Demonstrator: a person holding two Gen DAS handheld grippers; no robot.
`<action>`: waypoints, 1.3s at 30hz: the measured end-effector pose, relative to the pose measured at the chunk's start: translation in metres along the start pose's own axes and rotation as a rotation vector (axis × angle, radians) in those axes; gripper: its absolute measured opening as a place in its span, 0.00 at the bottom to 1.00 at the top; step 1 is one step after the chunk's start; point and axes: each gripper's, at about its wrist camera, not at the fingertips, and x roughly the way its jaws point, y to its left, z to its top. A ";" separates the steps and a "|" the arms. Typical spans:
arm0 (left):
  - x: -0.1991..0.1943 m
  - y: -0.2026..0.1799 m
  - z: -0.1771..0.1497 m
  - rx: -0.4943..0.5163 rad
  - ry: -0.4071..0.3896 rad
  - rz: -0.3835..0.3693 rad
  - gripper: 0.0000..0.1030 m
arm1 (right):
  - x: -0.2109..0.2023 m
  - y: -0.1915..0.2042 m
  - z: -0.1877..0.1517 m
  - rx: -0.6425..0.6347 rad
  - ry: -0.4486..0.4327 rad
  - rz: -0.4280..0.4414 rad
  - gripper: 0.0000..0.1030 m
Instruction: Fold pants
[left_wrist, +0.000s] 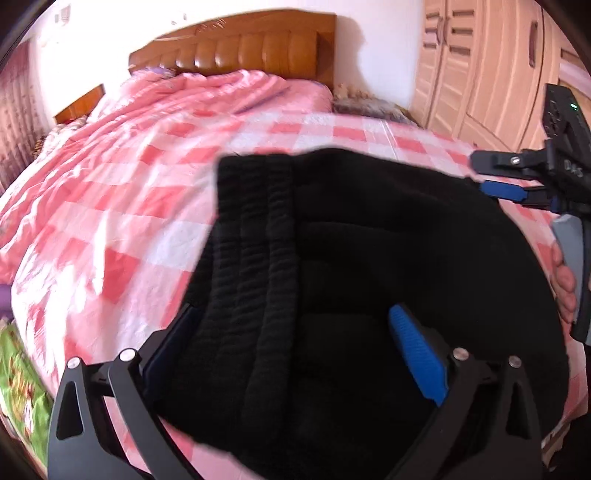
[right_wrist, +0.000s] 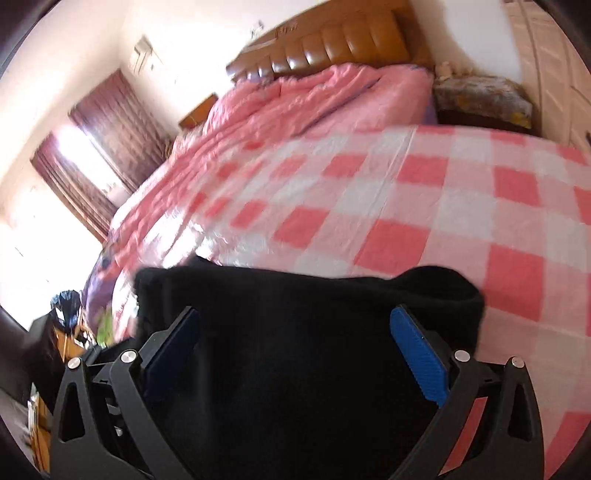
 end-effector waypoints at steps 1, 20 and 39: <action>-0.011 0.000 -0.003 0.000 -0.024 -0.001 0.99 | -0.008 0.006 -0.005 -0.010 -0.009 0.019 0.96; -0.040 -0.012 -0.048 0.136 -0.083 0.072 0.99 | -0.039 0.042 -0.139 -0.121 -0.008 -0.242 0.96; -0.038 -0.010 -0.050 0.102 -0.074 0.064 0.99 | -0.038 0.045 -0.142 -0.162 -0.033 -0.299 0.96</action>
